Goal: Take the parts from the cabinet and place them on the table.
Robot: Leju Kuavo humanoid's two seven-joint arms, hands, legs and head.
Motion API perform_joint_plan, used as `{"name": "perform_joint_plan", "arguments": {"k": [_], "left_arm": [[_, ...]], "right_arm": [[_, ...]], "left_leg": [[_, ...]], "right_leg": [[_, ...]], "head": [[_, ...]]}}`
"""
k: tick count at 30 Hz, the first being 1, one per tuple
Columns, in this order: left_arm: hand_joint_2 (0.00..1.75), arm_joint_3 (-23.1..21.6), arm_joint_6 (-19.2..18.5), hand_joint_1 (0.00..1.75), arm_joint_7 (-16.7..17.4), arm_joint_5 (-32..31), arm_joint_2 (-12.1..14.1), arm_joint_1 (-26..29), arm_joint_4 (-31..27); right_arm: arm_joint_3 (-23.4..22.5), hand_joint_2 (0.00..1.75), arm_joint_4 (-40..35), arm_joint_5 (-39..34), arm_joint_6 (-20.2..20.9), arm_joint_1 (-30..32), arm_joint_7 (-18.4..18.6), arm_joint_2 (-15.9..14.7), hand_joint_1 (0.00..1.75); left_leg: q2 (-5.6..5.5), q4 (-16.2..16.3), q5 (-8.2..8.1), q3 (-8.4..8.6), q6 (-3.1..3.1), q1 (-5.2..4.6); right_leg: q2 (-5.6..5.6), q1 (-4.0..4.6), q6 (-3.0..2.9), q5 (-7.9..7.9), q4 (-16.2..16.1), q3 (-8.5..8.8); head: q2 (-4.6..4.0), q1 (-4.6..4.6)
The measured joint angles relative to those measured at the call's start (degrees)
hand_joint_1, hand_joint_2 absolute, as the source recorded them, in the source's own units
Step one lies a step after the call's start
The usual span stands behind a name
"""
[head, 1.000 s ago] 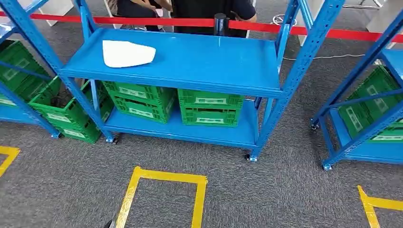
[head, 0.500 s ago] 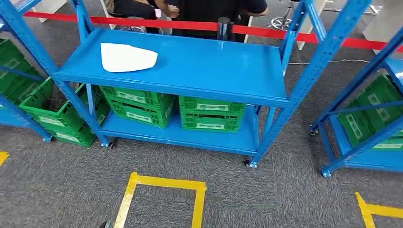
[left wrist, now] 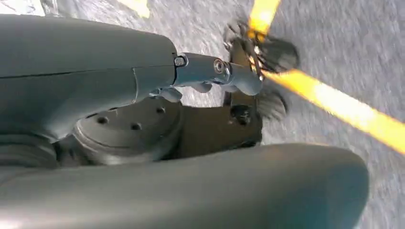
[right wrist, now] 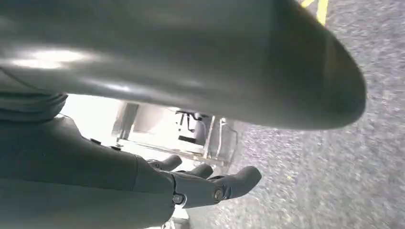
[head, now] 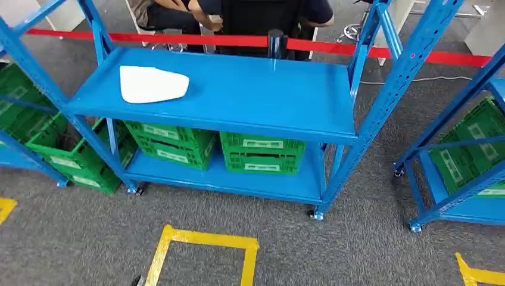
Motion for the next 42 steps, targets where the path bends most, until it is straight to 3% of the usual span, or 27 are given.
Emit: {"name": "perform_joint_plan", "arguments": {"k": [2,3,4,6,8,11,12,13,16,17,18,19,21,22,23,26,28,29,31,32,33,34,36,37,38,41,42], "left_arm": [[0.0,0.0,0.2,0.0,0.0,0.0,0.0,0.2,0.0],[0.0,0.0,0.2,0.0,0.0,0.0,0.1,0.4,0.0],[0.0,-0.1,0.2,0.0,0.0,0.0,0.1,0.5,0.0],[0.0,-0.1,0.2,0.0,0.0,0.1,0.2,0.4,0.0],[0.0,-0.1,0.2,0.0,0.0,0.1,0.2,0.2,0.0],[0.0,-0.2,0.2,0.0,0.0,0.1,0.2,0.2,0.0],[0.0,-0.2,0.2,0.0,0.0,0.1,0.1,0.2,-0.1],[0.0,-0.3,0.2,0.0,0.0,0.1,0.1,0.2,-0.1],[0.0,-0.5,0.2,0.0,0.0,0.1,0.1,0.1,-0.1],[0.0,-0.5,0.2,0.0,-0.1,0.1,0.1,0.1,-0.1],[0.0,-0.5,0.2,0.0,0.0,0.1,0.1,0.2,-0.1],[0.0,-0.5,0.2,0.0,0.0,0.1,0.1,0.3,-0.1],[0.0,-0.5,0.2,0.0,0.0,0.1,0.1,0.2,-0.1],[0.0,-0.5,0.2,0.0,0.0,0.1,0.0,0.3,-0.1],[0.0,-0.6,0.2,0.0,0.0,0.1,0.0,0.1,-0.1],[0.0,-0.6,0.3,0.0,0.0,0.1,0.0,0.0,-0.2],[0.0,-0.6,0.4,0.0,0.0,0.1,0.1,0.0,-0.5],[0.0,-0.6,0.3,0.0,0.0,0.2,0.1,-0.1,-0.5],[0.0,-0.7,0.4,0.0,0.0,0.2,0.0,-0.1,-0.5],[0.0,-0.7,0.5,0.0,0.0,0.2,0.0,0.1,-0.5],[0.0,-0.7,0.5,0.0,0.0,0.2,0.1,0.3,-0.5],[0.0,-0.7,0.5,0.0,0.0,0.2,0.2,0.4,-0.5],[0.0,-0.8,0.5,0.0,0.0,0.2,0.3,0.3,-0.5],[0.0,-0.8,0.4,0.0,0.0,0.2,0.3,0.3,-0.5],[0.0,-0.8,0.4,0.0,0.0,0.2,0.3,0.2,-0.5],[0.0,-0.8,0.4,0.0,0.0,0.3,0.4,0.2,-0.5],[1.75,-0.8,0.4,0.0,0.0,0.3,0.4,0.2,-0.5]], "right_arm": [[0.2,0.0,0.0,0.0,0.0,-0.1,0.0,0.0,0.0],[0.2,0.0,0.0,0.0,0.0,0.0,0.0,0.0,0.0],[0.2,0.0,0.0,0.0,0.0,0.1,0.0,0.0,0.0],[0.2,0.0,0.0,0.0,0.0,0.1,0.0,0.1,0.0],[0.2,0.0,0.0,0.0,0.0,0.0,0.0,0.1,0.0],[0.2,0.0,0.0,0.0,0.0,-0.1,0.0,0.1,0.0],[0.3,0.0,0.0,0.0,0.0,-0.3,0.0,-0.1,0.0],[0.3,0.0,0.0,0.0,0.1,-0.3,0.0,0.0,0.0],[0.3,0.0,0.0,0.0,-0.1,-0.2,0.0,0.0,0.0],[0.3,0.0,0.0,0.0,-0.1,-0.1,0.0,0.0,0.0],[0.3,0.0,0.0,0.0,-0.1,0.0,0.0,0.0,0.0],[0.3,0.0,0.0,0.0,-0.1,0.1,0.0,0.0,0.0],[0.3,0.0,0.0,0.0,-0.2,0.2,0.0,0.0,0.0],[0.3,0.0,0.0,0.0,-0.2,0.4,0.0,0.0,0.0],[0.3,0.0,0.0,0.0,-0.2,0.1,0.0,-0.1,0.0],[0.3,0.0,0.0,0.0,-0.3,0.0,-0.1,-0.2,0.0],[0.3,0.0,0.0,0.0,-0.3,0.0,-0.1,-0.2,0.0],[0.3,0.0,0.0,0.0,-0.3,0.0,-0.1,-0.2,0.0],[0.3,0.0,0.0,0.0,-0.3,0.0,-0.1,-0.2,0.0],[0.3,0.0,0.0,0.0,-0.3,-0.1,-0.2,-0.2,0.0],[0.3,0.0,0.0,0.0,-0.3,0.0,-0.2,-0.2,0.0],[0.3,0.0,0.0,0.0,-0.3,0.0,-0.2,-0.2,0.0],[0.3,0.0,0.0,0.0,-0.3,0.1,-0.2,-0.1,0.0],[0.3,0.0,0.0,0.0,-0.3,0.2,-0.2,0.0,0.0],[0.3,0.0,0.0,0.0,-0.3,0.1,-0.2,0.0,0.0],[0.3,0.0,0.0,0.0,-0.3,-0.1,-0.2,0.0,0.0],[0.3,0.0,0.0,0.0,-0.3,-0.2,-0.2,0.0,0.0]], "left_leg": [[-0.01,6.5,-0.66,-5.28,-0.15,-0.04],[0.01,5.8,1.31,-6.04,-0.06,-0.04],[0.0,2.7,4.21,-5.37,0.06,-0.04],[0.09,-7.3,10.7,-1.71,0.43,-0.04],[0.1,-10.0,9.47,0.73,0.78,-0.27],[-0.02,-10.2,9.15,0.81,1.6,-0.58],[-0.01,-10.7,9.29,1.4,1.98,0.02],[-0.07,-11.0,9.06,1.86,2.26,-0.04],[0.01,-11.0,8.07,2.68,2.81,-0.22],[-0.03,-11.0,7.67,3.05,2.8,-0.26],[-0.11,-11.0,7.28,3.56,2.82,-0.29],[-0.23,-11.0,6.8,4.27,2.74,-0.3],[-0.35,-11.1,5.76,5.81,2.46,-0.33],[-0.32,-11.2,5.28,5.1,2.26,-0.25],[-0.29,-11.1,4.7,5.86,1.75,-0.63],[-0.24,-11.8,4.28,6.47,0.87,-0.01],[-0.11,-10.8,3.52,7.21,0.4,-0.04],[-0.05,-7.7,2.3,5.46,0.33,-0.07],[-0.02,1.8,-0.9,-0.77,0.1,0.09],[-0.03,5.1,-1.23,-3.35,0.02,0.07],[-0.02,5.9,-0.29,-4.95,0.01,0.07],[-0.01,4.0,2.27,-4.98,0.08,0.07],[0.06,-5.2,9.01,-1.95,0.29,0.08],[0.15,-9.7,11.07,-0.45,0.5,0.07],[0.12,-10.4,9.45,0.55,0.55,-0.18],[0.01,-10.1,9.16,1.18,1.4,-0.55],[-0.08,-10.4,9.28,1.38,1.68,-0.29]], "right_leg": [[0.11,0.12,-0.18,-0.73,0.0,0.56],[0.27,0.13,-0.08,-1.16,0.0,1.16],[0.3,0.13,0.06,-1.61,0.0,1.81],[0.3,0.13,0.48,-2.72,0.0,3.15],[0.38,0.46,1.29,-4.17,0.3,2.84],[0.3,0.2,2.26,-4.37,-0.4,3.43],[0.28,0.11,2.63,-4.83,-0.1,3.82],[0.18,0.13,3.06,-5.48,1.8,3.15],[0.17,-0.4,3.73,-10.41,15.4,-5.35],[0.17,-0.51,3.84,-10.48,18.1,-7.64],[0.17,-0.58,3.85,-9.03,18.2,-8.65],[0.17,-0.59,3.76,-6.14,15.6,-8.4],[0.16,-0.53,3.14,1.18,5.7,-5.52],[0.15,-0.32,2.58,2.17,2.5,-4.44],[0.07,0.11,2.19,1.19,1.9,-3.37],[0.18,0.71,1.1,0.65,2.0,-2.69],[0.17,0.12,0.49,0.91,-0.1,-0.55],[0.01,0.09,0.01,0.69,-0.3,-0.08],[0.01,0.17,-0.34,0.09,-0.3,0.32],[0.08,0.22,-0.36,-0.28,-0.3,0.61],[0.24,0.23,-0.3,-0.71,-0.3,1.11],[0.34,0.22,-0.17,-1.2,-0.3,1.81],[0.34,0.19,0.2,-2.37,-0.3,3.42],[0.28,0.2,0.55,-3.06,-0.3,3.02],[0.28,0.64,1.06,-3.96,0.0,3.32],[0.31,0.23,1.86,-4.16,-0.3,3.67],[0.32,0.23,2.13,-4.35,-0.3,3.88]], "head": [[0.0,-0.31],[0.0,-0.61],[0.0,-0.92],[0.0,-1.38],[0.0,-1.51],[0.0,-1.25],[0.0,-1.36],[0.0,-0.86],[0.0,0.17],[0.0,0.31],[0.0,0.41],[0.0,0.54],[0.0,1.13],[0.0,1.36],[0.0,1.29],[0.0,1.2],[0.0,0.94],[0.0,0.43],[0.0,-0.15],[0.0,-0.26],[0.0,-0.48],[0.0,-0.79],[0.0,-1.25],[0.0,-1.49],[0.0,-1.58],[0.0,-1.07],[0.0,-1.18]]}}
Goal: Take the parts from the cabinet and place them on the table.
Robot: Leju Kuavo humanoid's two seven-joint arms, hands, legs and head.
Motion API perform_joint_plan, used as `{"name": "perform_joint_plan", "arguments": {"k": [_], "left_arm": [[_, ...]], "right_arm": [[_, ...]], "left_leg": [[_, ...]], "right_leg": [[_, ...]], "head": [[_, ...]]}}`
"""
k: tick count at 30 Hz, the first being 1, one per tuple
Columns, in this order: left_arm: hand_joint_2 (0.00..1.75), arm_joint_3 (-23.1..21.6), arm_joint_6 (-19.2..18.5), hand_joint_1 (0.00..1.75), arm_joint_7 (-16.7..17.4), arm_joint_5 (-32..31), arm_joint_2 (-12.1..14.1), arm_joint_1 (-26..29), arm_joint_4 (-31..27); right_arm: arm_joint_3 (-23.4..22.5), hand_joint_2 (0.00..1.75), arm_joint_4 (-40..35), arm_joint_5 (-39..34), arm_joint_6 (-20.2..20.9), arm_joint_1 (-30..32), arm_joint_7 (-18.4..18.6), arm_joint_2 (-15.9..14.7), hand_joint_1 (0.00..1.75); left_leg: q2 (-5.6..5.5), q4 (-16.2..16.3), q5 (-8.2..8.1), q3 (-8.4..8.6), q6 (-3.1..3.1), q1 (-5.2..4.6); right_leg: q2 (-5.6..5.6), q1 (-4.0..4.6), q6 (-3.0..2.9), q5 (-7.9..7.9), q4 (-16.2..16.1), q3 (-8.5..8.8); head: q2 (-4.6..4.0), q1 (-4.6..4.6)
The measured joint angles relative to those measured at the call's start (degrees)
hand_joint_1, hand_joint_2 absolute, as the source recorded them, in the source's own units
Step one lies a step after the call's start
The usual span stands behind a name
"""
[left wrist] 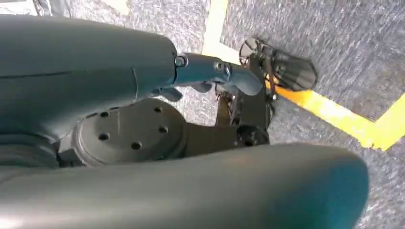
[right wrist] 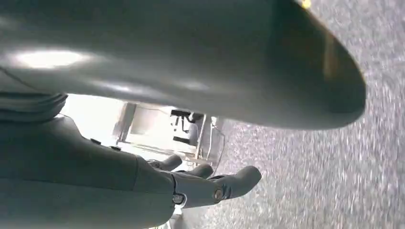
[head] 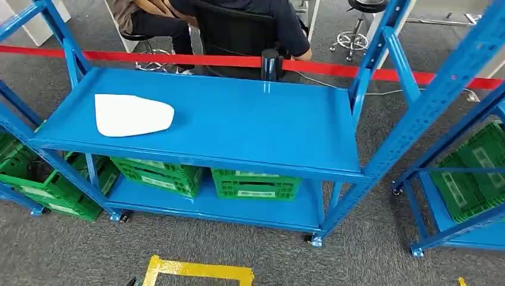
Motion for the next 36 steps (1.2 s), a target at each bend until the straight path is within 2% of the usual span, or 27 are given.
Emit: {"name": "perform_joint_plan", "arguments": {"k": [1,2,3,4,5,6,7,8,9,10,11,12,13,14,15,18,19,23,27,36], "left_arm": [[1.75,0.0,0.0,0.0,-0.1,0.4,0.0,0.0,-0.1],[1.75,0.0,0.1,0.0,-0.5,0.9,0.0,0.0,-0.1],[1.75,0.0,0.1,0.0,-0.8,0.9,0.0,0.0,-0.2],[1.75,0.0,0.3,0.0,-1.0,0.8,0.0,-0.1,-0.2],[1.75,0.0,0.3,0.0,-1.1,0.7,0.0,-0.1,-0.2],[1.75,0.0,0.5,0.0,-1.2,0.7,0.1,-0.1,-0.2],[1.75,-0.1,0.7,0.0,-1.2,0.6,0.1,0.0,-0.2],[1.75,-0.1,0.9,0.0,-1.2,0.5,0.1,0.0,-0.2],[1.75,-0.1,1.0,0.0,-1.2,0.5,0.1,-0.1,-0.3],[1.75,-0.1,1.0,0.0,-1.2,0.5,0.1,-0.1,-0.3],[1.75,-0.2,1.0,0.0,-1.2,0.5,0.1,-0.2,-0.3],[1.75,-0.2,1.0,0.0,-1.2,0.5,0.1,-0.3,-0.4],[1.75,-0.2,1.0,0.0,-1.2,0.5,0.1,-0.3,-0.4],[1.75,-0.2,1.2,0.0,-1.2,0.4,0.3,-0.3,-0.4],[0.0,-0.2,1.3,0.0,-1.2,0.3,0.3,-0.3,-0.4],[0.0,0.0,1.6,0.0,-1.9,-2.5,0.0,0.5,-0.5],[0.0,0.1,1.6,0.0,-2.2,-3.8,-0.1,0.9,-0.6],[0.0,1.1,2.0,0.0,-3.6,-9.3,-0.1,2.3,-0.9],[0.0,2.6,2.1,0.0,-5.0,-15.0,-0.6,4.0,-1.3],[0.0,7.9,2.4,0.0,-8.1,-28.3,-1.7,8.1,-2.2]], "right_arm": [[0.0,1.75,0.0,0.0,0.1,-0.1,0.1,0.0,0.0],[0.0,1.75,0.0,0.0,0.2,-0.1,0.2,0.0,0.0],[0.0,1.75,0.0,-0.1,0.3,-0.1,0.5,0.0,0.0],[0.0,1.75,0.0,-0.3,0.5,-0.1,0.8,0.0,0.0],[0.0,1.75,0.0,-0.8,0.9,0.0,1.2,0.0,0.0],[0.0,1.75,0.0,-1.2,1.3,0.2,1.6,0.1,0.0],[0.0,1.75,0.0,-1.2,1.9,0.2,1.9,0.1,0.0],[0.0,1.75,0.0,-1.2,2.2,0.3,2.1,0.1,0.0],[0.0,1.75,0.0,-1.4,2.4,0.3,2.3,0.1,0.0],[0.0,1.75,0.0,-1.4,2.4,0.3,2.3,0.1,0.0],[0.0,1.75,0.0,-1.5,2.5,0.3,2.4,0.1,0.0],[0.0,1.75,0.0,-1.5,2.5,0.0,2.4,0.2,0.0],[0.0,1.75,0.0,-1.5,2.6,0.0,2.5,0.2,0.0],[0.0,1.75,0.0,-1.4,2.8,0.1,2.5,0.3,0.0],[0.1,1.75,0.0,-1.0,3.2,0.2,2.3,0.4,0.0],[0.0,1.75,-0.2,0.1,4.1,0.9,0.2,0.5,0.0],[0.0,0.0,-0.4,0.4,4.0,1.2,-0.7,0.6,0.0],[-0.7,0.0,-1.1,2.0,3.0,2.6,-4.8,1.2,0.0],[-2.2,0.0,-2.1,3.6,1.7,4.0,-9.0,1.7,0.0],[-7.1,0.0,-4.9,7.3,-1.5,7.9,-18.6,2.6,0.0]], "left_leg": [[0.0,-0.3,0.0,0.33,0.23,0.29],[0.02,-0.4,-0.23,0.52,0.6,0.3],[0.05,-0.4,-0.39,0.61,0.82,0.27],[0.07,-0.4,-0.66,0.74,0.95,0.21],[0.07,-0.4,-0.92,0.95,0.95,0.17],[0.03,-0.4,-1.23,1.28,0.96,0.15],[-0.05,-0.4,-1.55,1.77,0.93,0.15],[-0.17,-0.4,-1.92,2.32,0.87,0.15],[-0.24,-0.4,-2.25,2.92,0.74,0.15],[-0.24,-0.4,-2.55,3.17,0.52,0.16],[-0.21,-0.5,-2.9,2.67,0.2,-0.02],[-0.22,-0.4,-3.15,3.36,-0.23,-0.08],[-0.2,-0.5,-2.99,3.24,-0.5,0.06],[-0.18,0.2,-3.15,3.12,0.05,-0.12],[-0.08,-0.1,-3.09,3.34,0.27,0.03],[-0.03,-0.7,-3.0,3.72,0.06,0.04],[-0.02,-0.9,-3.02,3.82,0.01,0.03],[-0.02,-1.3,-2.99,4.11,-0.22,0.01],[-0.02,-1.4,-3.15,3.58,-0.79,0.0],[0.04,-1.4,-3.16,3.71,-0.75,-0.24]], "right_leg": [[-0.05,-0.1,0.39,-0.7,0.8,0.01],[-0.13,-0.14,0.78,-2.1,3.8,-1.52],[-0.14,-0.35,1.01,-3.96,8.1,-4.06],[-0.14,-0.5,1.19,-5.8,13.3,-7.17],[-0.14,-0.59,1.31,-6.64,17.2,-9.82],[-0.14,-0.68,1.34,-6.12,19.1,-11.61],[-0.15,-0.76,1.32,-4.01,17.9,-11.87],[-0.15,-0.8,1.21,-0.89,14.2,-10.9],[-0.16,-0.79,0.98,2.63,9.0,-9.17],[-0.2,-0.76,0.65,5.41,4.2,-7.59],[-0.24,-0.52,0.31,4.57,2.8,-6.88],[-0.11,-0.28,0.01,4.48,2.1,-6.25],[-0.12,-0.08,-0.26,4.61,2.3,-6.18],[-0.12,-0.32,0.14,5.22,1.9,-6.12],[-0.11,-0.24,0.21,5.09,2.0,-6.11],[-0.1,-0.15,-0.2,4.89,2.0,-6.0],[-0.09,-0.15,-0.25,4.86,2.0,-5.92],[-0.1,-0.16,-0.47,4.72,2.0,-5.76],[-0.11,-0.16,-0.71,4.52,2.0,-5.53],[-0.1,-0.33,-0.66,4.5,1.9,-5.36]], "head": [[0.0,0.11],[0.0,0.81],[0.0,1.29],[0.0,1.4],[0.0,1.47],[0.0,1.57],[0.0,1.73],[0.0,1.92],[0.0,2.17],[0.0,2.47],[0.0,2.62],[0.0,2.62],[0.0,2.47],[0.0,2.36],[0.0,2.12],[0.0,1.57],[0.0,1.51],[0.0,0.92],[0.0,0.81],[0.0,0.83]]}}
